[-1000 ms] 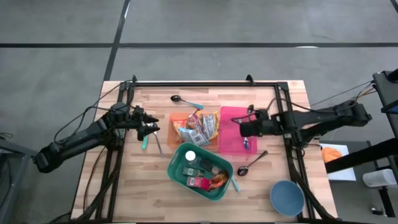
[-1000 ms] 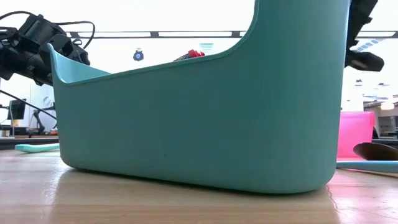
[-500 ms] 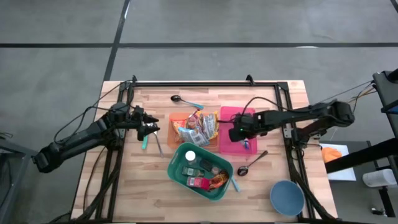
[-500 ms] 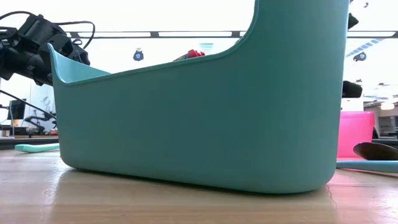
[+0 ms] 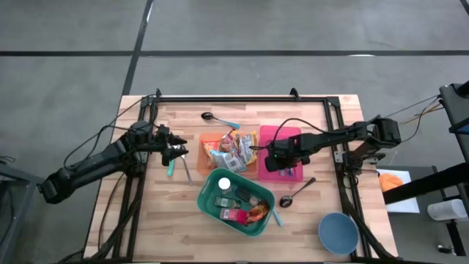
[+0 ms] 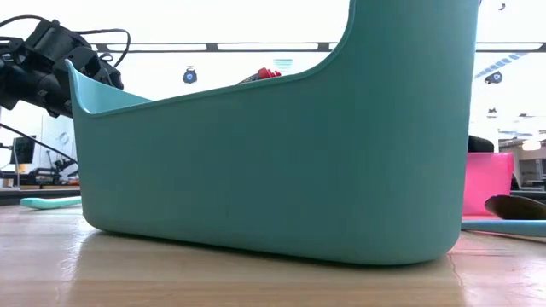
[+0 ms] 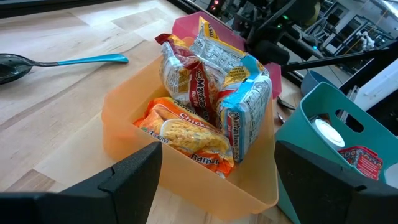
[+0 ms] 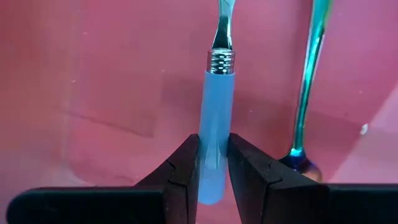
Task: Pick & Place Food Item
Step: Put the light purple spoon into the pink bin, then put the black spoon into the pink bin
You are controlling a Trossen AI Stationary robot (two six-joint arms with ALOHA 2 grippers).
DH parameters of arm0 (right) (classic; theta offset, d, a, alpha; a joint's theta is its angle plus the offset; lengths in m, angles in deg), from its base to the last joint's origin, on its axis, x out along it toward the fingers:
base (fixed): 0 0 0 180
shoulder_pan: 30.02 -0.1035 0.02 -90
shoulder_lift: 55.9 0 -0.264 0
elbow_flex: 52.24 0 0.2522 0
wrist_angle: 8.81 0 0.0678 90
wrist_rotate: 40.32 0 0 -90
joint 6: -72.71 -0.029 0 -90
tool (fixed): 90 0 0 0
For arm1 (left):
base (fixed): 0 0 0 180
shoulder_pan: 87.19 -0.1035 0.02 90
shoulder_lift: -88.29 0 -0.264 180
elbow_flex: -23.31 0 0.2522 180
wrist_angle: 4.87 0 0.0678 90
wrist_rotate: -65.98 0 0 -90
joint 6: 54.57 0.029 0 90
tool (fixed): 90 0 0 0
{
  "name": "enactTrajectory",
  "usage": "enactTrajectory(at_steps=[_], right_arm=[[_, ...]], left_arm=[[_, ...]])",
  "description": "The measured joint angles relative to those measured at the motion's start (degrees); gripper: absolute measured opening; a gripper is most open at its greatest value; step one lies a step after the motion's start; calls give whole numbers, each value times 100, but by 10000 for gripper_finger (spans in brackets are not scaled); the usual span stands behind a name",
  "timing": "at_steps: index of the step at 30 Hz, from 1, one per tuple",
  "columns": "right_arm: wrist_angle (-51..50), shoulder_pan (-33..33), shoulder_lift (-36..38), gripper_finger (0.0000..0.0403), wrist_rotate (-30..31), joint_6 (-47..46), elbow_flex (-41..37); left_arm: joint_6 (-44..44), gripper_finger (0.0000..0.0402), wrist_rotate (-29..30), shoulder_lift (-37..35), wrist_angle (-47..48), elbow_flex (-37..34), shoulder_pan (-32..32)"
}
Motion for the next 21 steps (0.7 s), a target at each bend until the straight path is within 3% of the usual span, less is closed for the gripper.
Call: enactTrajectory(at_steps=[10, 18, 21], right_arm=[[72, 17, 67, 76, 77, -22, 0], [66, 17, 64, 186, 85, -1, -11], [70, 15, 67, 205, 92, 76, -13]], left_arm=[[0, 315, 0, -2, 0, 1, 0], [0, 315, 0, -2, 0, 1, 0], [0, 315, 0, -2, 0, 1, 0]])
